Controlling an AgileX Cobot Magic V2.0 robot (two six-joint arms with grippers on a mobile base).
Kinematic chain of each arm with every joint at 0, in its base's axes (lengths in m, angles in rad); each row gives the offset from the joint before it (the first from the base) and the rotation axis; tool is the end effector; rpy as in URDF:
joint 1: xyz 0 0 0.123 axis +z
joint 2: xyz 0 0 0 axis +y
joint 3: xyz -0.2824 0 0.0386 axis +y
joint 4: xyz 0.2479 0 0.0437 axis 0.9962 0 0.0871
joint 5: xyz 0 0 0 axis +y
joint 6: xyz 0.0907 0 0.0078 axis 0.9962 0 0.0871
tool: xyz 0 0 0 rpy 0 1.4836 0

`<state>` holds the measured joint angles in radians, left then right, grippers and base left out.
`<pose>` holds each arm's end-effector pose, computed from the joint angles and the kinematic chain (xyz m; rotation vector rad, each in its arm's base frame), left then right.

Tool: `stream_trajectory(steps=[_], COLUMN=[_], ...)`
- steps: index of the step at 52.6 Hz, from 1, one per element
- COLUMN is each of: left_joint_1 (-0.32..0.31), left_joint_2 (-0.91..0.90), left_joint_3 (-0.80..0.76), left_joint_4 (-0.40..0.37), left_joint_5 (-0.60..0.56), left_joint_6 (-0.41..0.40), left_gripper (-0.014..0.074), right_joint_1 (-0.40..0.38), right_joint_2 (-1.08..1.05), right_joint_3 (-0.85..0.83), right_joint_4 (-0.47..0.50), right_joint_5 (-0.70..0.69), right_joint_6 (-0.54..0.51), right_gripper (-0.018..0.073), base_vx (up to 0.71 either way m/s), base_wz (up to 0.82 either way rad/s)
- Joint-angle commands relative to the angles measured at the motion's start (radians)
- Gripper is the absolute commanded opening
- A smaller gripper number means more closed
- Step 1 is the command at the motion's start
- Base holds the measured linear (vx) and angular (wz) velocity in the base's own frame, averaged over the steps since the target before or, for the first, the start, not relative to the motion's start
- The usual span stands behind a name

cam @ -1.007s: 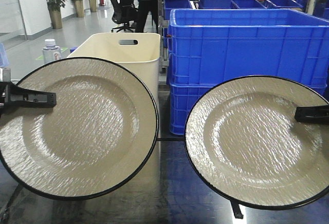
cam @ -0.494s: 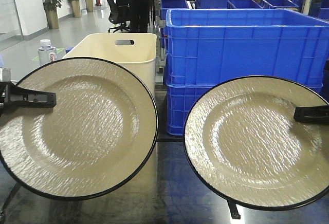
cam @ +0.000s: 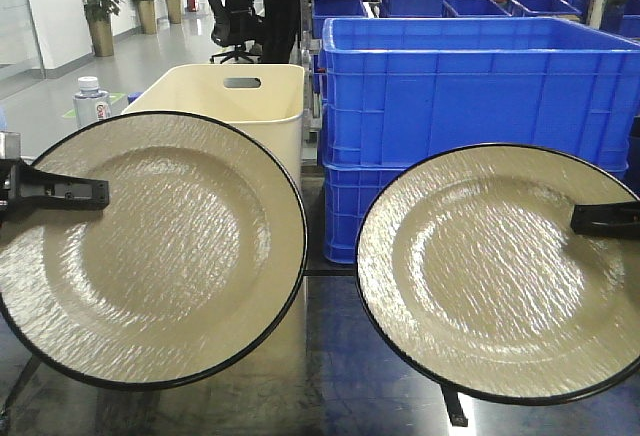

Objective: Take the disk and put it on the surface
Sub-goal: 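Hold both plates upright while the base drives to the steel table, then lower the left gripper's plate flat onto the table and release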

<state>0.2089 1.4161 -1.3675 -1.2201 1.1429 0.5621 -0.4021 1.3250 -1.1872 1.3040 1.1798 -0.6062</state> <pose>0.2931 -0.0174 0.4126 0.0789 2.0477 -1.1444 0.2652 -0.0245 0.3916 0.1323 2.0021 1.1448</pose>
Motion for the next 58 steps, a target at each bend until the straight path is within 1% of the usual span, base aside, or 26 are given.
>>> stream_trajectory(steps=[1,8,12,17,23,27,31,36,40,41,42,47,50,52,58], left_joint_1=[0.001,0.001,0.001,0.001,-0.005,-0.023,-0.063,-0.141,-0.219,-0.224,-0.243,-0.29,-0.303,-0.311,-0.311], left_joint_2=[-0.036,-0.036,-0.036,-0.036,-0.025,-0.004,0.037,0.104,0.171,0.176,0.197,0.254,0.28,0.3,0.341], left_joint_3=[-0.034,-0.034,-0.034,-0.034,-0.034,-0.034,-0.034,-0.034,-0.034,-0.034,-0.034,-0.034,-0.036,-0.036,-0.036], left_joint_4=[-0.147,-0.147,-0.133,-0.095,-0.021,0.023,0.046,0.048,0.023,0.02,0.004,-0.056,-0.088,-0.11,-0.17], left_joint_5=[-0.049,-0.057,-0.056,-0.054,-0.052,-0.05,-0.048,-0.075,-0.131,-0.139,-0.151,-0.209,-0.249,-0.305,-0.383], left_joint_6=[-0.015,-0.015,-0.014,-0.009,0.012,0.01,0.008,0.008,0.008,0.007,0.006,0.012,0.013,0.014,0.015], left_gripper=[-0.0008,-0.0008,-0.0008,-0.0008,-0.0008,-0.0008,-0.0008,-0.0006,-0.0004,-0.0004,-0.0003,-0.0001,-0.0002,-0.0002,-0.0002], right_joint_1=[-0.002,-0.002,-0.002,-0.002,-0.002,-0.002,-0.002,-0.002,-0.002,-0.002,-0.002,-0.002,-0.002,-0.002,-0.002], right_joint_2=[-0.032,-0.032,-0.032,-0.032,-0.032,-0.032,-0.032,-0.032,-0.032,-0.032,-0.032,-0.032,-0.032,-0.032,-0.032], right_joint_3=[-0.032,-0.032,-0.032,-0.032,-0.032,-0.032,-0.032,-0.032,-0.032,-0.032,-0.032,-0.032,-0.032,-0.032,-0.032], right_joint_4=[0.186,0.193,0.192,0.192,0.194,0.195,0.197,0.199,0.202,0.202,0.202,0.202,0.202,0.202,0.202], right_joint_5=[-0.032,-0.061,-0.067,-0.073,-0.094,-0.109,-0.113,-0.111,-0.108,-0.107,-0.107,-0.103,-0.102,-0.101,-0.1], right_joint_6=[0.007,0.007,-0.006,-0.038,-0.04,-0.04,-0.04,-0.04,-0.039,-0.039,-0.039,-0.039,-0.039,-0.039,-0.039], right_gripper=[-0.0009,-0.0009,-0.0009,-0.0009,-0.0009,-0.0009,-0.0009,-0.0009,-0.0009,-0.0009,-0.0009,-0.0009,-0.0009,-0.0009,-0.0009], base_vx=[0.0,0.0,0.0,0.0,0.0,0.0,0.0,0.0,0.0,0.0,0.0,0.0,0.0,0.0,0.0], base_wz=[0.0,0.0,0.0,0.0,0.0,0.0,0.0,0.0,0.0,0.0,0.0,0.0,0.0,0.0,0.0])
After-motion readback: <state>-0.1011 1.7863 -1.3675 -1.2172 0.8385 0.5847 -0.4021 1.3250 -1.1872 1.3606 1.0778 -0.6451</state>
